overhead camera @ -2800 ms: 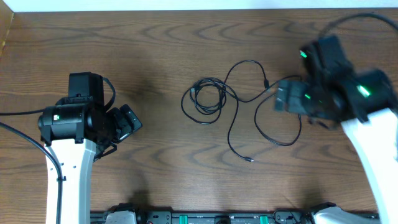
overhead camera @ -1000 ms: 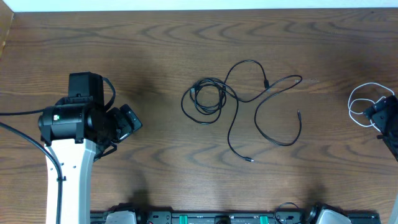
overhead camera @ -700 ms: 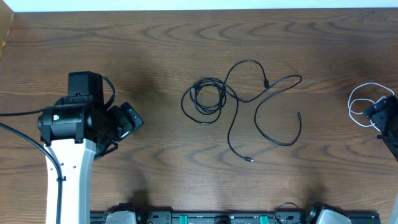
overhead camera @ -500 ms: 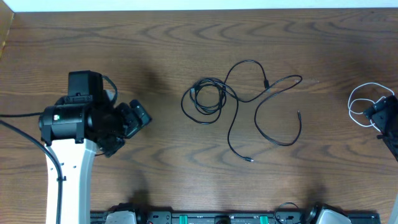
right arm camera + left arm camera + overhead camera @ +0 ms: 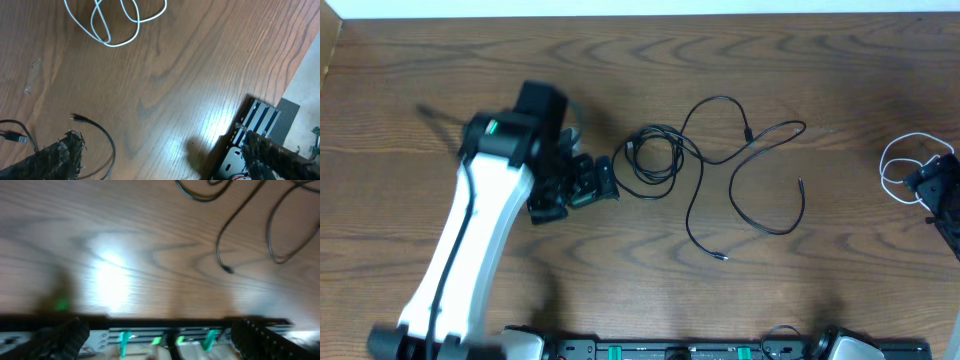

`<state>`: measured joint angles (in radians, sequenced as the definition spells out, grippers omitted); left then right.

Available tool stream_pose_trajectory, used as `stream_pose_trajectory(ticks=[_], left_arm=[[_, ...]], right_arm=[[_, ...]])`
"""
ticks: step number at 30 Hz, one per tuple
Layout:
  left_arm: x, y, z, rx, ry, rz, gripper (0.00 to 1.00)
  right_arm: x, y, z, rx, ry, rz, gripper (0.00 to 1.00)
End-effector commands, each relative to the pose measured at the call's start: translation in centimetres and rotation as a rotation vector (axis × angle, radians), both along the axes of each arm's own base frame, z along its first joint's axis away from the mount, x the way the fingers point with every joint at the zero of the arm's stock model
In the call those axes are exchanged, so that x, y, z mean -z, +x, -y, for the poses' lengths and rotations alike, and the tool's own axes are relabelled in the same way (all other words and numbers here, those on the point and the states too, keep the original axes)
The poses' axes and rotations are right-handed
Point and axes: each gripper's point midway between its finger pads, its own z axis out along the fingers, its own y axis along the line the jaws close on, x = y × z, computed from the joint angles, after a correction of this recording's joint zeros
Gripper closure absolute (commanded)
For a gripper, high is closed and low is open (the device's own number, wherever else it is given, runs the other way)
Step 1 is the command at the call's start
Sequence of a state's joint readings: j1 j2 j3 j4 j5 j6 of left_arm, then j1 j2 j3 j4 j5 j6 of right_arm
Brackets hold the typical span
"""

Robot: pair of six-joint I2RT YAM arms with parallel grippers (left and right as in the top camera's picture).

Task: Untangle cables
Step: 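Reach the left gripper to the black cable pile and grasp a cable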

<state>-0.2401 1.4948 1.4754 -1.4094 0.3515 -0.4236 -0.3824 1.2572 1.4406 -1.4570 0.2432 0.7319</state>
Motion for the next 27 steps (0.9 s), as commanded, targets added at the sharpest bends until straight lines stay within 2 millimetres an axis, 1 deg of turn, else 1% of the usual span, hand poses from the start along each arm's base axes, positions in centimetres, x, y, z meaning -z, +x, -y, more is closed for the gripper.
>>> stream_pose_trajectory(ticks=[1, 3, 6, 7, 8, 11, 12, 16, 18, 20, 23, 25, 27], left_arm=[[-2.8, 3.5, -1.9, 0.06, 0.229, 0.11, 0.04], [-3.8, 5.3, -1.2, 0.063, 0.232, 0.159, 0.04], [-4.4, 7.5, -0.3, 0.047, 0.198, 0.236, 0.04], [-4.5, 7.7, -0.2, 0.047, 0.193, 0.246, 0.04], [-4.5, 8.4, 0.0, 0.045, 0.186, 0.273, 0.04], [-3.5, 9.7, 0.9, 0.056, 0.175, 0.305, 0.04], [-2.7, 10.0, 1.3, 0.063, 0.174, 0.304, 0.04], [2.0, 10.8, 3.1, 0.137, 0.188, 0.26, 0.04], [3.9, 11.2, 3.6, 0.174, 0.197, 0.235, 0.04], [5.5, 11.6, 4.2, 0.182, 0.189, 0.204, 0.08], [7.8, 12.3, 6.2, 0.193, 0.106, 0.163, 0.12], [9.3, 12.4, 7.4, 0.202, 0.051, 0.126, 0.17], [10.8, 12.4, 8.1, 0.207, 0.018, 0.087, 0.21]], right_arm=[[0.2, -0.1, 0.2, 0.021, -0.001, -0.007, 0.01], [0.2, -0.2, 0.2, 0.022, -0.001, -0.007, 0.01], [0.2, -0.1, 0.2, 0.021, -0.001, -0.007, 0.01], [0.2, -0.1, 0.2, 0.021, -0.001, -0.007, 0.01], [0.2, -0.1, 0.2, 0.021, -0.001, -0.007, 0.01], [0.2, -0.1, 0.2, 0.021, -0.001, -0.007, 0.01], [0.2, -0.1, 0.2, 0.021, -0.001, -0.007, 0.01], [0.2, -0.1, 0.2, 0.021, -0.001, -0.007, 0.01], [0.2, -0.1, 0.2, 0.021, -0.001, -0.007, 0.01], [0.2, -0.2, 0.2, 0.021, -0.001, -0.007, 0.01], [0.2, -0.2, 0.2, 0.022, -0.001, -0.007, 0.01], [0.2, -0.1, 0.2, 0.021, -0.001, -0.007, 0.01], [0.2, -0.1, 0.2, 0.021, -0.001, -0.007, 0.01]])
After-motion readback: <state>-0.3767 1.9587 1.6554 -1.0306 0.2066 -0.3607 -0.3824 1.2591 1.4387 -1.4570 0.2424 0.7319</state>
